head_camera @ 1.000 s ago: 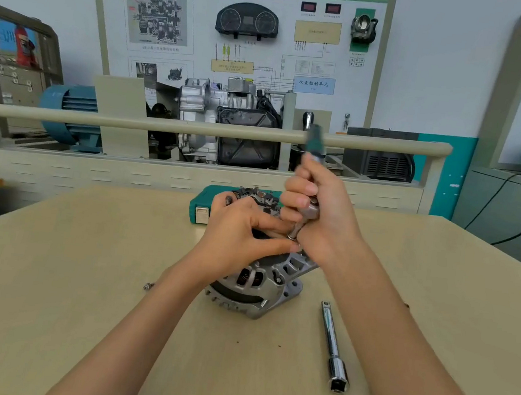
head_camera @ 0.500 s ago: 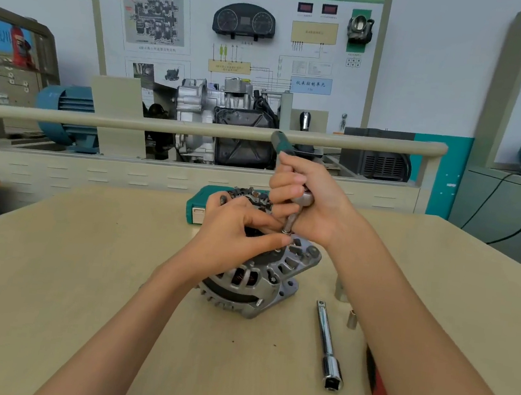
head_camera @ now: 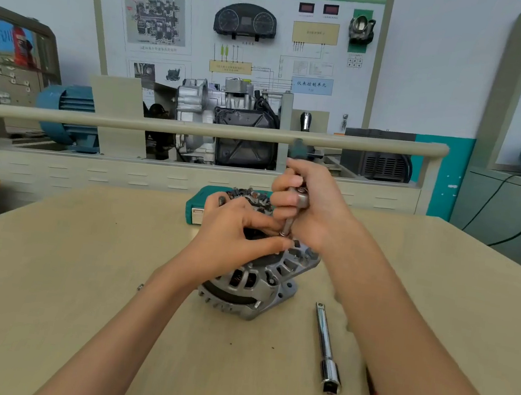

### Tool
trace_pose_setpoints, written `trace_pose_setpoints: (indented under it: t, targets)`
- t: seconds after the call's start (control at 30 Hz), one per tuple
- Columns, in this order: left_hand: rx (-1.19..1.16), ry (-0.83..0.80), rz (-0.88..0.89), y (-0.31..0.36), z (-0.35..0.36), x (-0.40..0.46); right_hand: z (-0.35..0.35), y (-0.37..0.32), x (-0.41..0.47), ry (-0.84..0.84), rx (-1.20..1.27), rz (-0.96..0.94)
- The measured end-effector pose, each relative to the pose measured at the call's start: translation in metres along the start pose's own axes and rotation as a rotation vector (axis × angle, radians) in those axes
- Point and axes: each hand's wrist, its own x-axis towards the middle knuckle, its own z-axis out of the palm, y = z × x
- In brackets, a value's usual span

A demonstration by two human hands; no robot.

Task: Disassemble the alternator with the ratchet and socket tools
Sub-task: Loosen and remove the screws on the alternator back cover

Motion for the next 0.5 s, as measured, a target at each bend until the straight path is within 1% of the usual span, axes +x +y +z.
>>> trace_pose_setpoints:
  t: [0.07,0.1,0.13,0.17,0.2,0.3,0.33,0.37,0.4,0.43,0.5]
  targets:
    - [-0.015,-0.004,-0.003,0.0,-0.001,0.0,-0.005,-0.009,-0.001,-0.182,-0.071,0.138]
    - [-0.024,-0.004,-0.01,-0.001,-0.001,0.001,-0.006,-0.01,-0.002,-0.218,-0.099,0.155]
    - [-0.032,-0.003,-0.02,-0.001,-0.001,0.001,-0.006,-0.009,-0.003,-0.217,-0.109,0.143]
    - [-0.036,0.005,-0.023,-0.002,0.0,0.001,-0.004,-0.005,-0.005,-0.173,-0.094,0.091]
    - [-0.039,0.014,-0.022,-0.002,0.0,0.0,0.0,0.002,-0.005,-0.08,-0.051,-0.007]
    - [-0.037,0.033,-0.031,-0.002,0.002,0.001,0.007,0.026,-0.009,0.336,0.189,-0.433]
    - [-0.029,0.033,-0.037,-0.002,0.002,0.001,0.007,0.03,-0.009,0.413,0.256,-0.525]
    - [-0.024,0.031,-0.04,-0.002,0.002,0.0,0.006,0.032,-0.008,0.429,0.289,-0.553]
    - [-0.024,0.028,-0.039,-0.001,0.002,0.0,0.005,0.03,-0.008,0.407,0.289,-0.524]
    - [-0.022,0.025,-0.032,-0.001,0.002,0.0,0.005,0.026,-0.007,0.359,0.265,-0.455]
    - [-0.009,0.019,-0.018,0.001,0.001,0.001,0.001,0.015,-0.004,0.213,0.179,-0.259]
